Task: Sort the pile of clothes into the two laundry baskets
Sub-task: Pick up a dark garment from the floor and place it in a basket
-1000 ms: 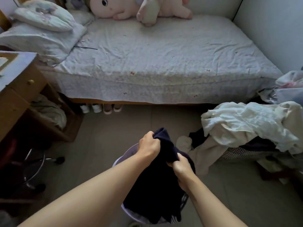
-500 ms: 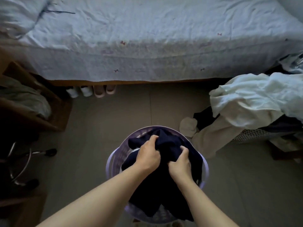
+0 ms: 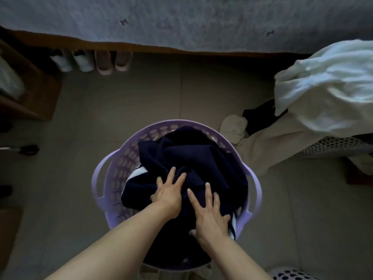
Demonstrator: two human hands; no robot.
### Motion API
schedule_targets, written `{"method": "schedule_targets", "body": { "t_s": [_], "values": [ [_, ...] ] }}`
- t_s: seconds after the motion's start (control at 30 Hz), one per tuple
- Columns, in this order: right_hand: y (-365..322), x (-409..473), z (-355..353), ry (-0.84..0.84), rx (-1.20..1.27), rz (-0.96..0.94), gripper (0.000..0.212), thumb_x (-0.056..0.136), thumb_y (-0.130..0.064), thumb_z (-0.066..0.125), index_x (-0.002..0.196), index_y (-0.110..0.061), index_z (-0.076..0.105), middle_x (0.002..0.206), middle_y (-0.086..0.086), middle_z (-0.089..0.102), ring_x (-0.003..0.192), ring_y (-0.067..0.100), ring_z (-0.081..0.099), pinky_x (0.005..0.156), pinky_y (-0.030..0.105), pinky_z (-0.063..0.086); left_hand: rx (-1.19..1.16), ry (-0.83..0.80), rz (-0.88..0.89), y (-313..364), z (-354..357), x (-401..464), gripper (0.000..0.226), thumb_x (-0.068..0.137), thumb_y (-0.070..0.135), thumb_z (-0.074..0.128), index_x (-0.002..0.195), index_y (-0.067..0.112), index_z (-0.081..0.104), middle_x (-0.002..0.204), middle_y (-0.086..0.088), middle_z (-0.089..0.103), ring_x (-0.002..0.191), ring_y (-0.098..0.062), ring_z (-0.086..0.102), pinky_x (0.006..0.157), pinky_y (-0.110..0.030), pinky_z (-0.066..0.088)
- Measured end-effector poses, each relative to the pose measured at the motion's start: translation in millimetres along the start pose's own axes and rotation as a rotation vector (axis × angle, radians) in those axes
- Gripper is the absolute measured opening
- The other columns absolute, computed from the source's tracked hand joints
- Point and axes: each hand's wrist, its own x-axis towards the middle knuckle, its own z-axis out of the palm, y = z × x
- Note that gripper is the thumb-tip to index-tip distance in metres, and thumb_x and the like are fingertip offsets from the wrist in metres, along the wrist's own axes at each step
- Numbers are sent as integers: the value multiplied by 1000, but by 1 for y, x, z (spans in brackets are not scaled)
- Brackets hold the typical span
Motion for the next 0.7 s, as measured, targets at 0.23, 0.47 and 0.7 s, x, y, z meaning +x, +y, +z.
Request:
{"method": "schedule_targets", "body": {
  "t_s": [0.23, 0.47, 0.7],
  "values": [
    [12, 76, 38, 13, -17, 27, 90, 93, -9, 50, 143, -53, -10, 157, 1, -23, 145, 34, -7, 100, 62, 33, -2, 75, 7, -14, 46, 62, 94, 90, 5, 58, 148, 45, -5, 154, 11, -30, 146, -36, 3, 93, -34, 46],
    [18, 124, 80, 25, -25, 35, 76, 98, -21, 45, 144, -52, -7, 158, 2, -13, 144, 37, -7, 99, 65, 32, -4, 115, 28, -30, 89, 102, 88, 94, 9, 50, 146, 48, -10, 151, 9, -38, 145, -37, 3, 87, -33, 50],
    [23, 161, 109, 82, -89, 60, 77, 97, -24, 47, 146, -48, -8, 158, 9, 0, 144, 39, 0, 97, 60, 38, 35, 98, 26, -36, 114, 138, 83, 96, 13, 46, 147, 47, -11, 150, 5, -40, 145, -39, 1, 91, -38, 49]
  ]
}}
